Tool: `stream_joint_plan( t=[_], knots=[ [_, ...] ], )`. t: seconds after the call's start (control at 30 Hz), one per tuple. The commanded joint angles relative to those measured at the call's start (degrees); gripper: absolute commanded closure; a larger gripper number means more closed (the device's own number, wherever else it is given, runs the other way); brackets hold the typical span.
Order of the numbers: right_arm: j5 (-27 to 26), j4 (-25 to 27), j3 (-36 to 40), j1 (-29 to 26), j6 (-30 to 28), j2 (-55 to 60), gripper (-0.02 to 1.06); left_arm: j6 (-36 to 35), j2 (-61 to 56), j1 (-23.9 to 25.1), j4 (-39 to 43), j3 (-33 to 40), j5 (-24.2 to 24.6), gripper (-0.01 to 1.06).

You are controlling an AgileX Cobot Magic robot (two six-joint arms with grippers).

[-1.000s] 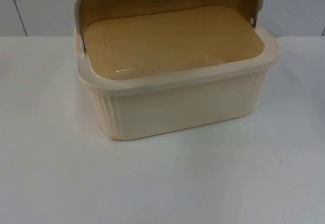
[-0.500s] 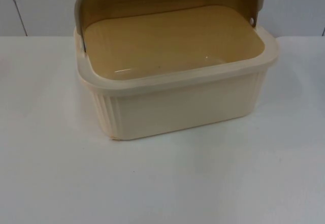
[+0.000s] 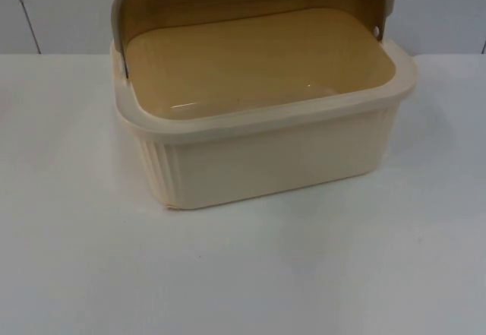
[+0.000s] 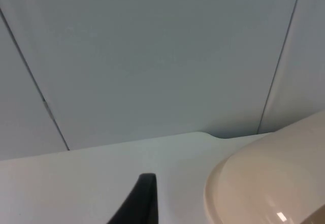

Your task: Open the box lid with the left hand, place the block into the box with the right hand, then close the box lid with the left hand.

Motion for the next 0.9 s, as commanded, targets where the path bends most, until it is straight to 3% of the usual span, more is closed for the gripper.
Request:
stream_joint_plan(
  t=[0.0, 0.37, 0.87],
  knots=[
    [-1.4, 0.7, -0.3, -0.7, -2.5, 3.3, 0.0, -0.3, -0.6, 0.3, -0.3, 0.3, 0.0, 0.0],
    [-1.8, 2.2, -0.3, -8.6, -5.9, 11.9, 0.0, -0.3, -0.6, 0.3, -0.2, 0.3, 3.6, 0.0],
    [-3.5, 2.1, -1.3, -7.3, -12.1, 23.1, 0.0, -0.3, -0.6, 0.3, -0.2, 0.3, 3.6, 0.0]
  ],
)
